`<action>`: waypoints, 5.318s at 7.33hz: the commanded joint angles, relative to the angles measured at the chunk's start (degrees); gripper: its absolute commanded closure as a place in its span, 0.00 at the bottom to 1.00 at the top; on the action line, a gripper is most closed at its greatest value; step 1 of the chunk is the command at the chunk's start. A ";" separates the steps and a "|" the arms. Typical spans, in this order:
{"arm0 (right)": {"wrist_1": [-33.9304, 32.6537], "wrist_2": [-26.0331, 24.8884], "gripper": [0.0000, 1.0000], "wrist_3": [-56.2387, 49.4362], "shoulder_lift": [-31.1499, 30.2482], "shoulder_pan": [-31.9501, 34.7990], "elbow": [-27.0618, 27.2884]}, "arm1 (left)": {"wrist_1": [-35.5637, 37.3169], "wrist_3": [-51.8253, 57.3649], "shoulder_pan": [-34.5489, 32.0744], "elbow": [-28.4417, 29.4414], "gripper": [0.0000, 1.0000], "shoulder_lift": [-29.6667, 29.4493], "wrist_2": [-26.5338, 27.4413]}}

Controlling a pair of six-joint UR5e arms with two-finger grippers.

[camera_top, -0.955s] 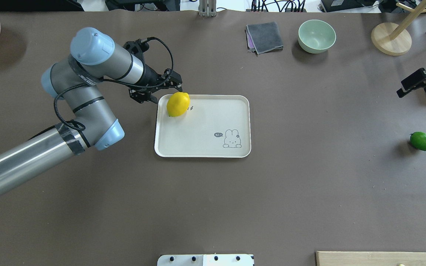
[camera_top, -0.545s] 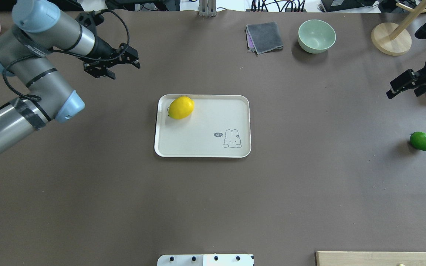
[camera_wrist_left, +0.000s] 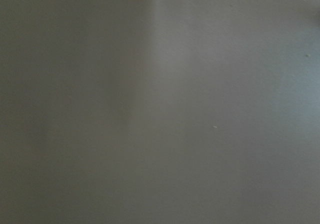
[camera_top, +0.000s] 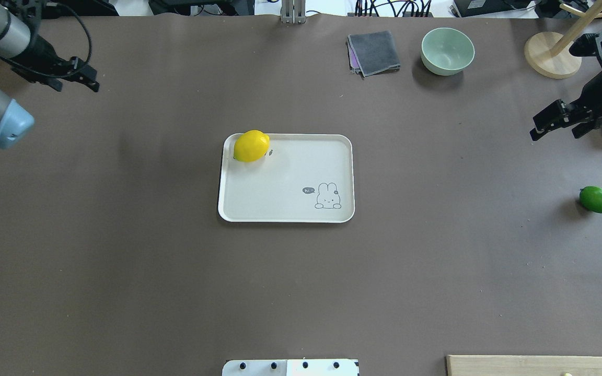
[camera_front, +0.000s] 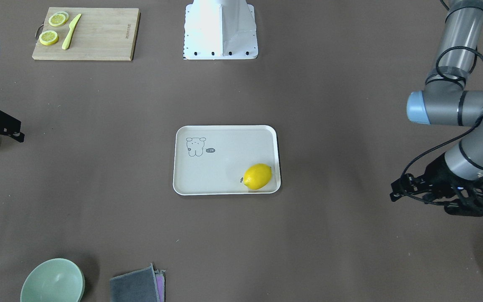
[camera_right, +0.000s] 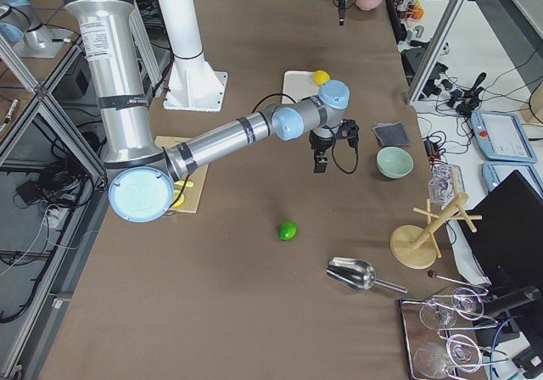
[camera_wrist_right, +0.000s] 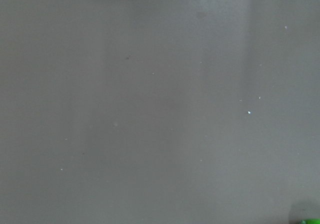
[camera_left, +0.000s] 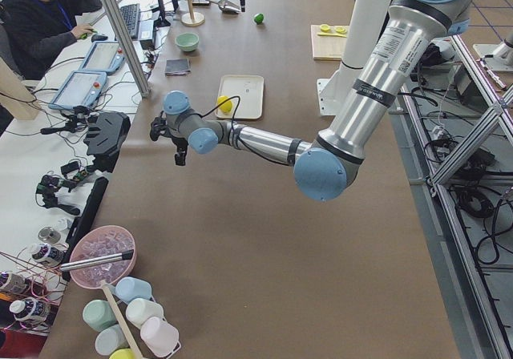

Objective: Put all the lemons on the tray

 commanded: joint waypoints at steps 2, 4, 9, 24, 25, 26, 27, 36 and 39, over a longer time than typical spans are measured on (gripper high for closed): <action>0.02 -5.66 0.00 -10.61 -9.69 0.02 3.02 | 6.27 28.06 -7.10 4.43 0.03 2.58 -0.77; 4.46 -5.14 0.00 -10.76 -14.62 0.46 2.16 | 6.27 29.34 -7.38 5.33 0.03 2.49 -0.69; 21.02 -4.97 0.01 -19.94 -17.29 0.28 -8.39 | 6.36 29.17 -7.29 5.42 0.03 2.75 -0.69; 11.71 -8.48 0.06 -40.38 -11.93 -1.91 -12.08 | 6.36 28.73 -6.77 5.77 0.03 2.75 -0.69; 11.80 -8.48 0.07 -39.94 -11.75 -2.44 -12.70 | 6.36 28.73 -6.68 5.77 0.03 2.75 -0.69; 11.89 -8.48 0.07 -39.85 -11.66 -3.49 -13.23 | 6.36 28.73 -6.59 5.86 0.03 2.75 -0.69; 11.80 -8.48 0.08 -39.76 -11.58 -4.37 -13.67 | 6.36 28.73 -6.59 5.95 0.03 2.75 -0.69; -13.69 -3.13 1.00 -10.44 13.43 -12.33 -7.78 | 6.36 28.64 -6.42 6.04 0.03 2.75 -0.69; -8.37 -3.82 1.00 16.41 27.85 -22.11 -13.81 | 6.27 28.81 -6.42 6.65 0.03 2.75 -0.69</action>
